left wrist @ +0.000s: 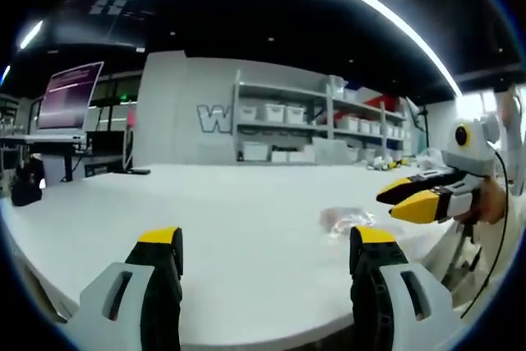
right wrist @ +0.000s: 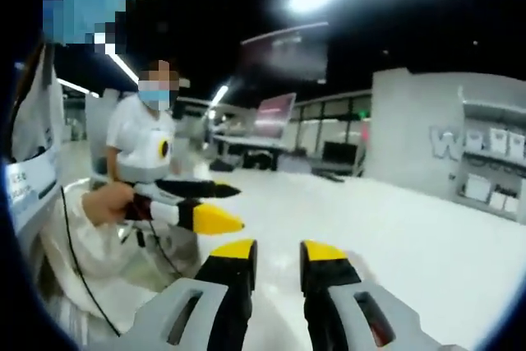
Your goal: Open the resealable bag by pulling the two sides of the seal apart until the entire bag opening is separated and visibly accessible.
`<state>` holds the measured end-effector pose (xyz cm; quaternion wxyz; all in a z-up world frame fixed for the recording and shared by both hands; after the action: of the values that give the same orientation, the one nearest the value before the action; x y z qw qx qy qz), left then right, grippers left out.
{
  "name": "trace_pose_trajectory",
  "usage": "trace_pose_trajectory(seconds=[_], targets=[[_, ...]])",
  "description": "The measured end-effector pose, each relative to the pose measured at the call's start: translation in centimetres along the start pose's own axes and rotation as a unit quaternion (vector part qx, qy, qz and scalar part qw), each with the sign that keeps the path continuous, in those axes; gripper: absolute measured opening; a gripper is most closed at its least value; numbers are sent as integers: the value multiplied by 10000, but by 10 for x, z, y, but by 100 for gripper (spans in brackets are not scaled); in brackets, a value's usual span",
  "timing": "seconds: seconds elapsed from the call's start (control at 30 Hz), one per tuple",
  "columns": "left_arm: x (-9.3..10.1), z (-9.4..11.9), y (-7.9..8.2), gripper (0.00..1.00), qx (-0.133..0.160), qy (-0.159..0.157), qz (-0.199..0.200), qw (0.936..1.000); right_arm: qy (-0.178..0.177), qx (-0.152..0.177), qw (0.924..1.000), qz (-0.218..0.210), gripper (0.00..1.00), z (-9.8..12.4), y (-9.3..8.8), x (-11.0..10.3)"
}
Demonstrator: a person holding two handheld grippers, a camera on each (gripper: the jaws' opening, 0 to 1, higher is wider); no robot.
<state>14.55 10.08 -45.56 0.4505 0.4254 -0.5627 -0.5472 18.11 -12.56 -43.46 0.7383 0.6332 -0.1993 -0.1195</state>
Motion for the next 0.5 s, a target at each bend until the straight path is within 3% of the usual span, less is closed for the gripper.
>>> trace_pose_trajectory(seconds=[0.13,0.5], targets=[[-1,0,2,83,39,4,0,10000,-107,-239,9996,101,18,-1,0,-4],[-1,-1,3,83,43,8,-24,10000,-37,-386,9984,411,18,-12,3,-11]])
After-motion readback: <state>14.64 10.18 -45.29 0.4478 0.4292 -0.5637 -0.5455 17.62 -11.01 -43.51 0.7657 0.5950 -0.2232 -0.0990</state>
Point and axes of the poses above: the point that each gripper's makers call its tool centre point, and the gripper's own axes: z roughly backward along the fingers, x roughly to its right, y roughly out of its top, the point moved 10 cm from there along z, roughly backward along the fingers, and after that the axes turned 1 degree about -x, right-handed, at the moved point
